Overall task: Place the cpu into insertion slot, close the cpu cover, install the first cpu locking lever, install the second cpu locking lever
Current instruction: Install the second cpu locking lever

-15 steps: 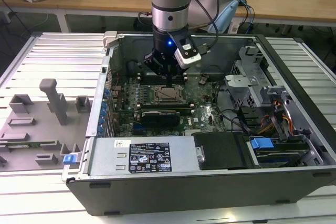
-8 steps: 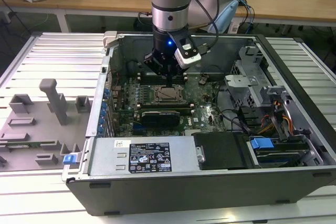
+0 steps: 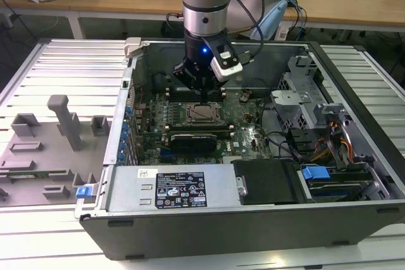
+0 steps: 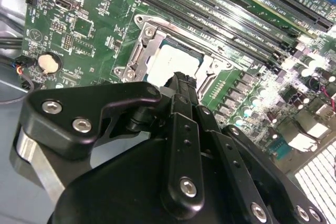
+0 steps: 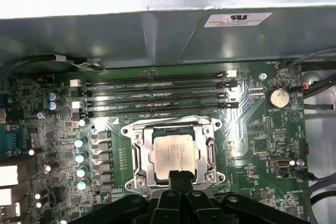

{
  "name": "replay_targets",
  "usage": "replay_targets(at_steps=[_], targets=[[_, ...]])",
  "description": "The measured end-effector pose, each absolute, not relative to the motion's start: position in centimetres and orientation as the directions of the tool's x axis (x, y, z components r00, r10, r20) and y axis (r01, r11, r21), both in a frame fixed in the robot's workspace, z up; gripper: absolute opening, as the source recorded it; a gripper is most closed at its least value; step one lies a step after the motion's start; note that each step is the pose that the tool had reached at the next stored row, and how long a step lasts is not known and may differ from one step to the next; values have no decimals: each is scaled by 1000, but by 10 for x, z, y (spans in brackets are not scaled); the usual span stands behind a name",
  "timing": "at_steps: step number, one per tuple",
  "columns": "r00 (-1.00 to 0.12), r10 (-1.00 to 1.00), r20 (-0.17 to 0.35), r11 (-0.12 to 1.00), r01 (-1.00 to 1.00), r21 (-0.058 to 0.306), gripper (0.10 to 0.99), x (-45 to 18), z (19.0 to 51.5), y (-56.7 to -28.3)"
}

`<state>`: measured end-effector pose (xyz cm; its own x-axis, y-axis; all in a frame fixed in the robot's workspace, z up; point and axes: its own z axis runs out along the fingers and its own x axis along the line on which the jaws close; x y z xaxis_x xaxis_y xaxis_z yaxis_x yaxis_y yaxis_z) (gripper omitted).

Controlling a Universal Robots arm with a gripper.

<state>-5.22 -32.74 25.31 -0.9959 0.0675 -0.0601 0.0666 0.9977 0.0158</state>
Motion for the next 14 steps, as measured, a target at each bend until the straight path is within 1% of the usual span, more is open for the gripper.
replay_targets(at_steps=[2,6,14], targets=[[-996,67,-60,998,67,16,106,-52,261,-327],[-996,67,-60,998,66,16,106,-52,262,-330],[-996,68,-60,998,67,17,106,-55,260,-351]])
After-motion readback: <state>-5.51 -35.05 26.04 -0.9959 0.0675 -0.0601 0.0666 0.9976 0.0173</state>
